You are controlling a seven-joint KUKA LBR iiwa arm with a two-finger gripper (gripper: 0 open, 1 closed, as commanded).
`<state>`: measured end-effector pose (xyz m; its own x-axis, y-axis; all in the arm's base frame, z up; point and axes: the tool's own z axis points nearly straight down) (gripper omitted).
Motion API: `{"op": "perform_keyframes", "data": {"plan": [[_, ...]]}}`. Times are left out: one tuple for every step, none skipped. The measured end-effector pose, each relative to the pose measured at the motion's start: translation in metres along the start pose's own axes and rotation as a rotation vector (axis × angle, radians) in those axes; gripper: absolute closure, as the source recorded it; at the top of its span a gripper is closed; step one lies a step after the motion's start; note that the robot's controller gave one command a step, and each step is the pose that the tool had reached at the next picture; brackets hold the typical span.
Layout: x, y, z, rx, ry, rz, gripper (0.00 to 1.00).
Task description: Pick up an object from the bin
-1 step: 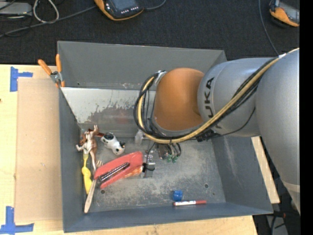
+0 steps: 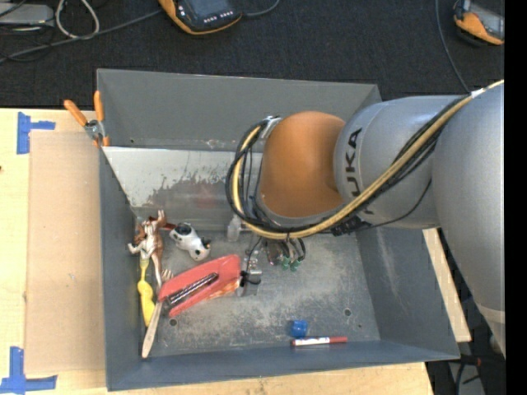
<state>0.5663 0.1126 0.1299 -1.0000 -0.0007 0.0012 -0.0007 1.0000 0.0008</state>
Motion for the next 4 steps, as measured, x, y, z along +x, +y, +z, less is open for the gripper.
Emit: {"op": "perform_keyframes", "data": {"plan": [[0.013, 0.018, 0.006, 0.001, 0.002, -0.051, 0.0], [0.022, 0.035, 0.02, 0.001, 0.001, 0.027, 0.0], [0.013, 0.035, 0.028, 0.0, 0.001, -0.107, 0.0], [0.042, 0.027, 0.052, -0.001, 0.0, 0.016, 0.0]]}}
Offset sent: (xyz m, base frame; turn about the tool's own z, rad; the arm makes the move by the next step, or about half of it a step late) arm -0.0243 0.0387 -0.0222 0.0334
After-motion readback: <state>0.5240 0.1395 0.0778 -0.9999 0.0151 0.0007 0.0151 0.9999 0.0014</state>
